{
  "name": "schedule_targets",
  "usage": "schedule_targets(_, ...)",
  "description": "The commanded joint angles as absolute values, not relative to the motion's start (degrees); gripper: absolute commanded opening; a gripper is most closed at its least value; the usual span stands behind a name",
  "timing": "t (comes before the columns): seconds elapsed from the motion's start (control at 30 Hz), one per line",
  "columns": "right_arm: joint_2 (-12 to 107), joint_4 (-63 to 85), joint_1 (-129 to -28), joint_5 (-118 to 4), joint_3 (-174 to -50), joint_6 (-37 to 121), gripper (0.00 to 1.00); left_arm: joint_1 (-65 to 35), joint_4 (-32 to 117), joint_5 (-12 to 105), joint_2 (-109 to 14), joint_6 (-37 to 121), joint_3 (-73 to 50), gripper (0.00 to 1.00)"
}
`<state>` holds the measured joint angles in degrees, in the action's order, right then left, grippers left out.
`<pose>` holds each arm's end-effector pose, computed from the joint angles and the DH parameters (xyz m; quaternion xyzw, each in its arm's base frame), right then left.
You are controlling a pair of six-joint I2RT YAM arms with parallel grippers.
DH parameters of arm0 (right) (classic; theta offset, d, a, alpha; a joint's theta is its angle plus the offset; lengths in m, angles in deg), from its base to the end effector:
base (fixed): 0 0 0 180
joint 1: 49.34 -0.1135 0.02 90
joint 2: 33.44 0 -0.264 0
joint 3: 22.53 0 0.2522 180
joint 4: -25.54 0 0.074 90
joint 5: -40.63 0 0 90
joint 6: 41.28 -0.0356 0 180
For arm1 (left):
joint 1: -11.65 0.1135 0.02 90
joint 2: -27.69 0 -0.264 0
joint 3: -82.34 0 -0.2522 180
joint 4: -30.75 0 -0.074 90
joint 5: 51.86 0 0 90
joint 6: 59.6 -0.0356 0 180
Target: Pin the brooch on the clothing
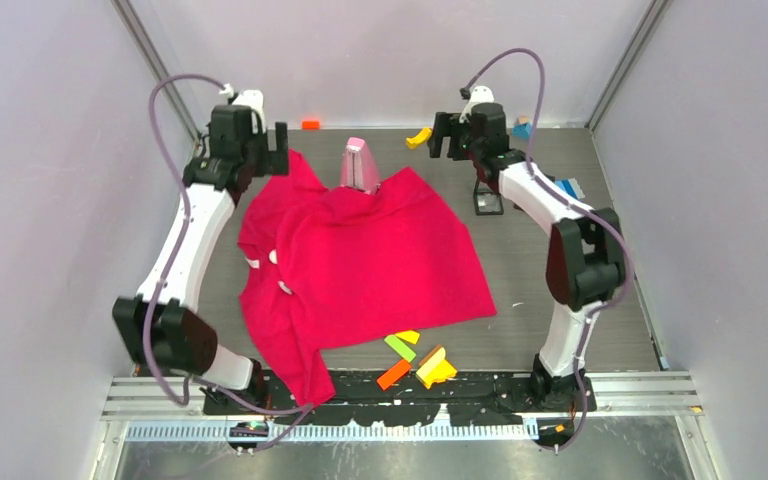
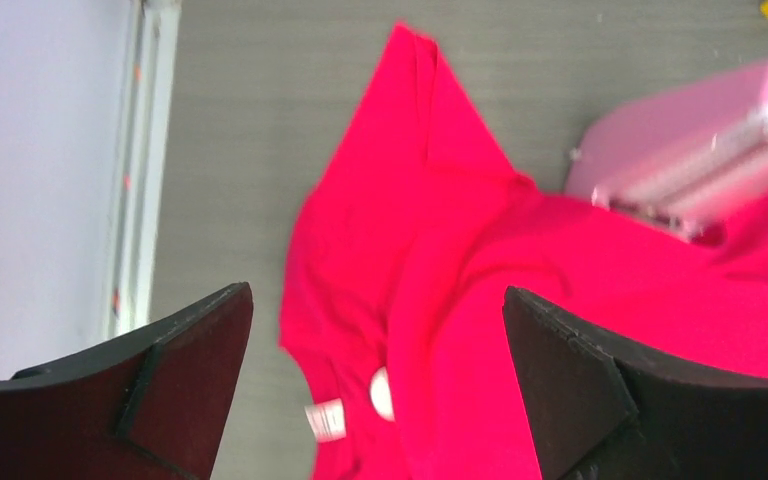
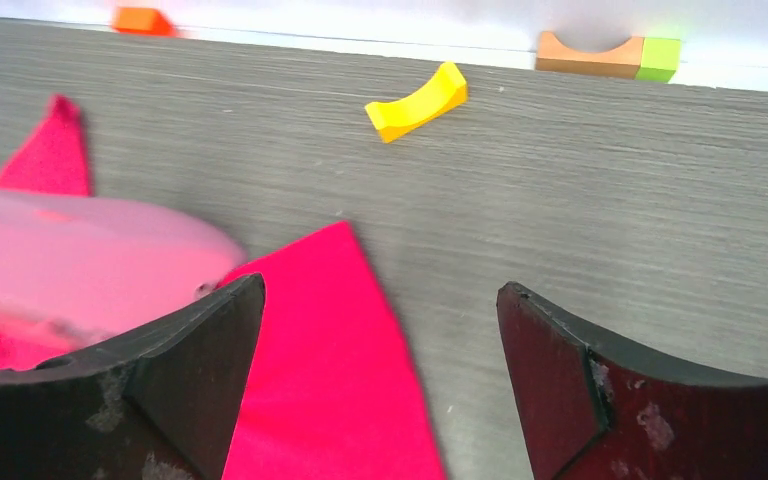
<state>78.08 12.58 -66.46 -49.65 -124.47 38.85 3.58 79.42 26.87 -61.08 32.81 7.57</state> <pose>0.4460 0.1376 0.2751 -0.0539 0.8299 0.1316 0.5395 0.3459 -0.0420 0.3908 -0.0044 0.8726 0.0417 0.4867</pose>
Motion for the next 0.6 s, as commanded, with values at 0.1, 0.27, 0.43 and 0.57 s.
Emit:
schedule_targets(0.1,59.17,4.59,-66.49,-56.78,-113.40,33.45,0.92,8.96,80.91,26.12,-45.41,50.86,-17.22,1.00)
schedule_targets(0.27,52.49,0.09,-66.60,-57.06,-103.32,30.47,0.92,16.29,80.68,27.63,-39.82,58.33,-29.83,1.00)
schedule_targets(0.43,52.08,-3.50,-66.74,-54.70,-97.54,29.60,0.87,19.72,79.57,27.17,-38.64,64.21,-36.60,1.00)
schedule_targets(0.57,53.68,-4.91,-66.74,-52.34,-95.54,29.11,0.85,20.43,77.84,25.25,-38.77,67.20,-41.28,1.00)
